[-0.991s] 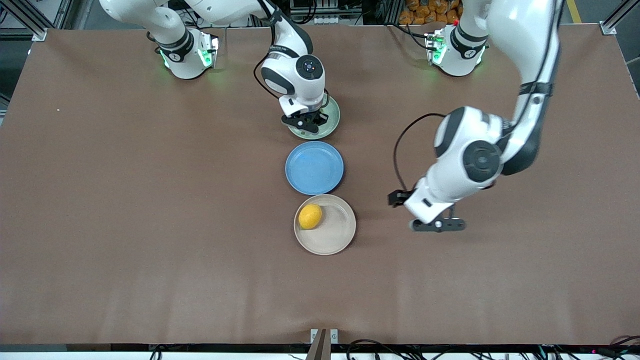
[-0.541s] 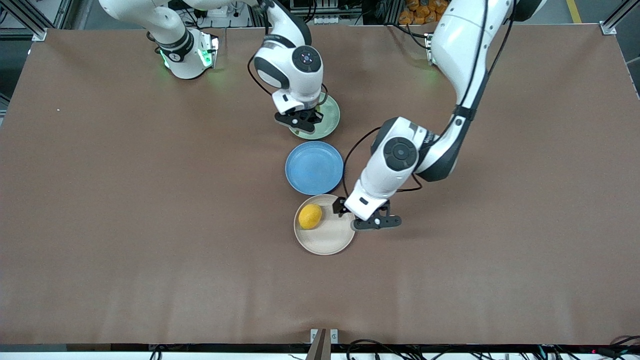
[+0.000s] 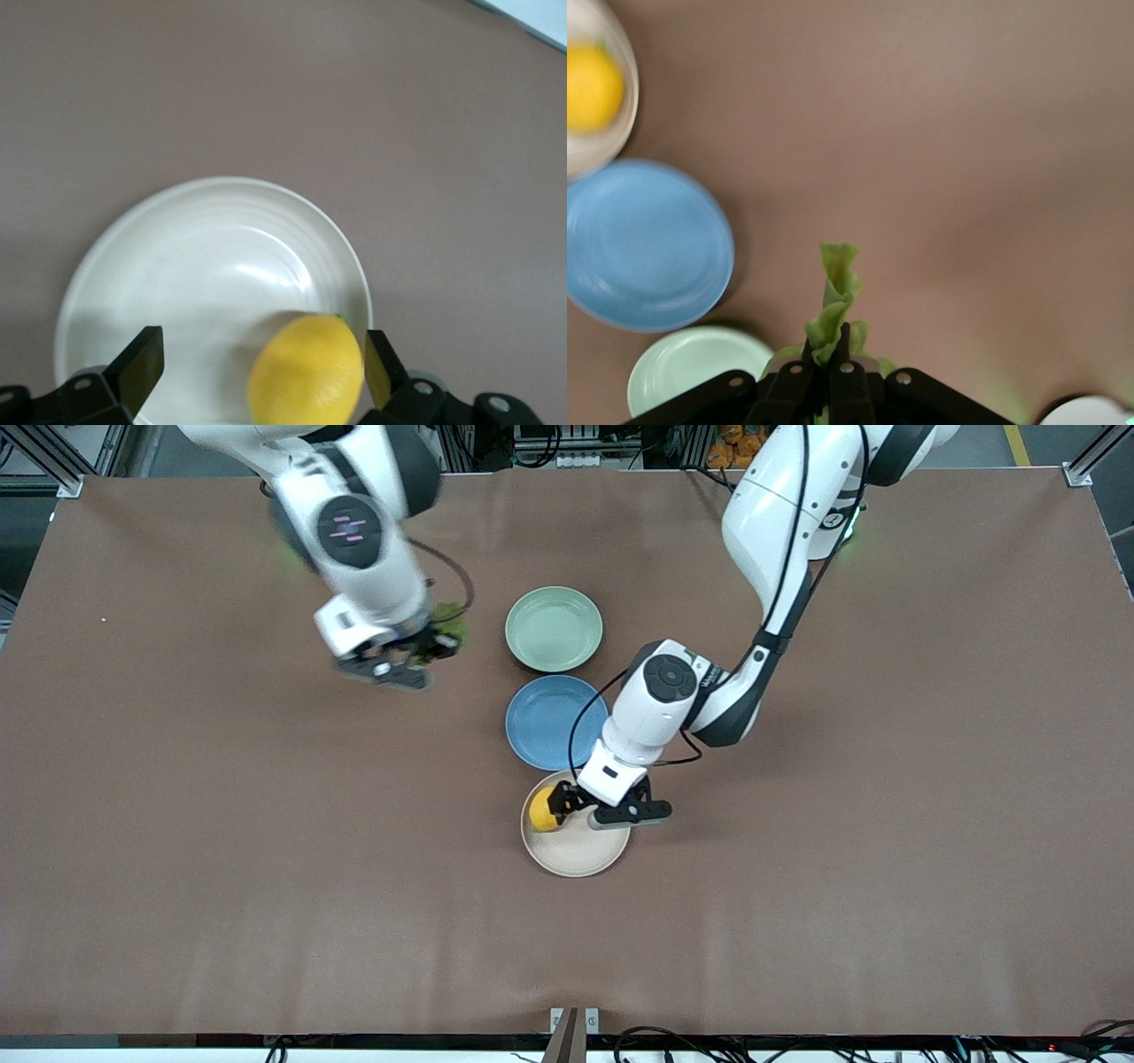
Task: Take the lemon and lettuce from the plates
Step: 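Carry the lettuce off the plate with the right gripper while the left grasps the lemon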
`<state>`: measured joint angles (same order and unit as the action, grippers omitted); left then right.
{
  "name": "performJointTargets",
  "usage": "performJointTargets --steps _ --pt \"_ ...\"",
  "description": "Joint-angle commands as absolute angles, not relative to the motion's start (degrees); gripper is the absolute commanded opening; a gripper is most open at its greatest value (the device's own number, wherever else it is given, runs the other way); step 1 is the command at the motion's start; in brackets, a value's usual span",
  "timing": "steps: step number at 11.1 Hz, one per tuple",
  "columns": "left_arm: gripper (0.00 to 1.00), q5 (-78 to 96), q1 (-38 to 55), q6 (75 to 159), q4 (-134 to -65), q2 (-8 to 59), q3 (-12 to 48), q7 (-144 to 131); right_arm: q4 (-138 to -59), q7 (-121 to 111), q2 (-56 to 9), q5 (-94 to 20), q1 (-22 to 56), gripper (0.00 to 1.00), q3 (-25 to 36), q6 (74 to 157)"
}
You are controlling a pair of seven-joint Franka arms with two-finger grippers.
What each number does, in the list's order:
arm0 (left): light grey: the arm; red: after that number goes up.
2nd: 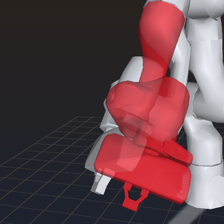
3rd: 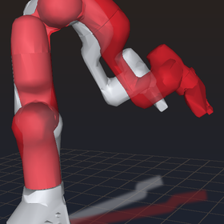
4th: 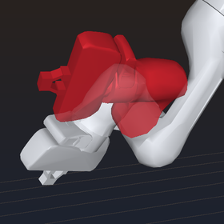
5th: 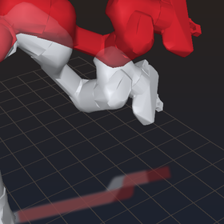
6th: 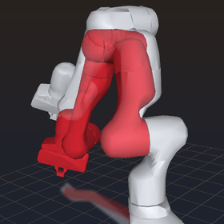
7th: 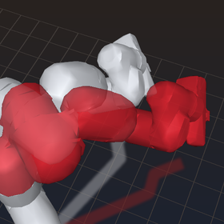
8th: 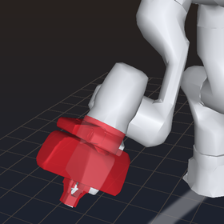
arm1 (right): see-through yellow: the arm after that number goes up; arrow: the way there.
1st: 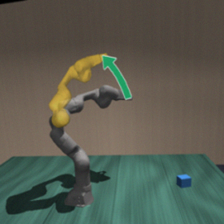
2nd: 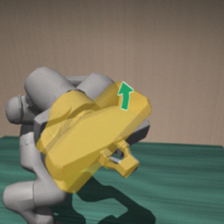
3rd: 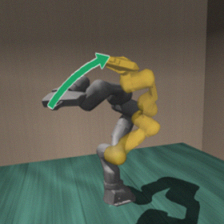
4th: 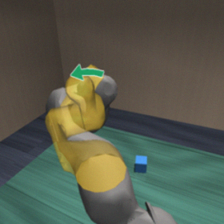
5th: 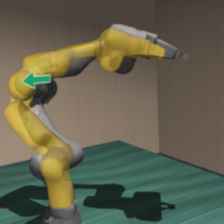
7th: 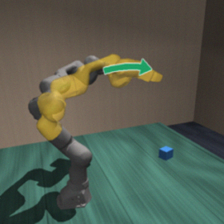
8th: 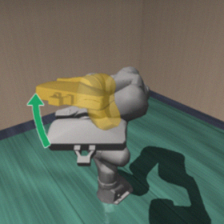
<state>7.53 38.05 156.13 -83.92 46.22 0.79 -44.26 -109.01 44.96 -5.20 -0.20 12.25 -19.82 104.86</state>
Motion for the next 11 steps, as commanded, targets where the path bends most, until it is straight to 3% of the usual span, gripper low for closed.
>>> performJointTargets --steps 1,3,8,10,11 --pt "1.0 8.61 41.83 157.85 -82.27 49.12 -0.26 -45.88 -103.02 30.2 -5.88 -0.89 6.17 0.0 -12.68 103.61" --pt "1.0 8.53 42.89 158.03 -82.18 51.14 -0.44 -47.99 -103.45 18.34 -7.72 -1.05 0.03 0.0 -9.06 108.79" --pt "1.0 8.7 43.15 163.65 -82.09 52.73 -0.44 -50.18 -103.71 4.49 -18.96 -0.79 -10.71 0.0 -6.51 119.86" --pt "0.05 8.62 43.15 163.83 -82.09 52.82 -0.44 -53.95 -104.15 5.01 -23.36 -1.05 -10.72 0.0 -5.45 125.65" --pt "0.0 8.53 43.15 163.83 -82.18 52.91 -0.44 -53.96 -105.28 5.01 -25.12 -1.05 -10.9 0.0 -5.36 129.42"
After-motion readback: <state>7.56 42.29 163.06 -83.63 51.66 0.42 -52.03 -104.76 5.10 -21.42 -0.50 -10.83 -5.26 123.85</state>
